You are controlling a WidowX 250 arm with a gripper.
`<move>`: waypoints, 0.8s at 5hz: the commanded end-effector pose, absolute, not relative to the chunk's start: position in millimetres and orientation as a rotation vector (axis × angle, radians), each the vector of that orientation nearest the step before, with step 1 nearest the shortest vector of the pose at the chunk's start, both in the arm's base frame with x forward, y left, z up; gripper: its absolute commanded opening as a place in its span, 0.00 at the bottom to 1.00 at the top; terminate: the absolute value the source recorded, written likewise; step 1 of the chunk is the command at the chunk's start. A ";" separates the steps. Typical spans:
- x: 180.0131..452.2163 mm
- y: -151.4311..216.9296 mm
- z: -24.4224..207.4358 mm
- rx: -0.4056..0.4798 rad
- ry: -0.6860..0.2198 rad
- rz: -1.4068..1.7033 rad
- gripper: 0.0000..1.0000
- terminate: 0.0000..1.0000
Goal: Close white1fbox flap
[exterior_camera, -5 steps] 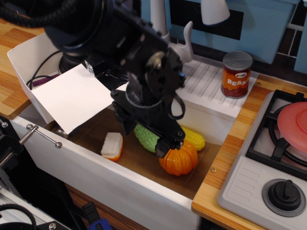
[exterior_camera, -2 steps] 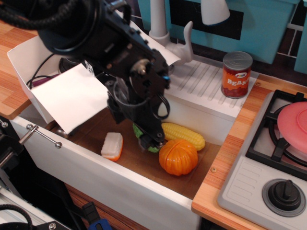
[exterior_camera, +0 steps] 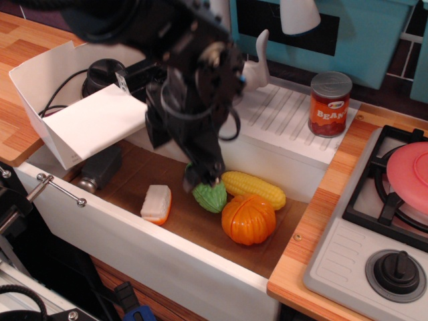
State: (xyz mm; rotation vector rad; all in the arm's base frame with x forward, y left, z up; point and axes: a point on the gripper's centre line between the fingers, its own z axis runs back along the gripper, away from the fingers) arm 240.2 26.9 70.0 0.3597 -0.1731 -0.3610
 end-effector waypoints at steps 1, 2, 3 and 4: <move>248.0 34.4 134.5 0.468 -0.135 -0.413 1.00 0.00; 254.8 66.5 155.7 0.492 -0.101 -0.491 1.00 0.00; 263.2 104.3 159.2 0.452 -0.091 -0.554 1.00 0.00; 277.0 140.3 153.7 0.395 -0.096 -0.620 1.00 0.00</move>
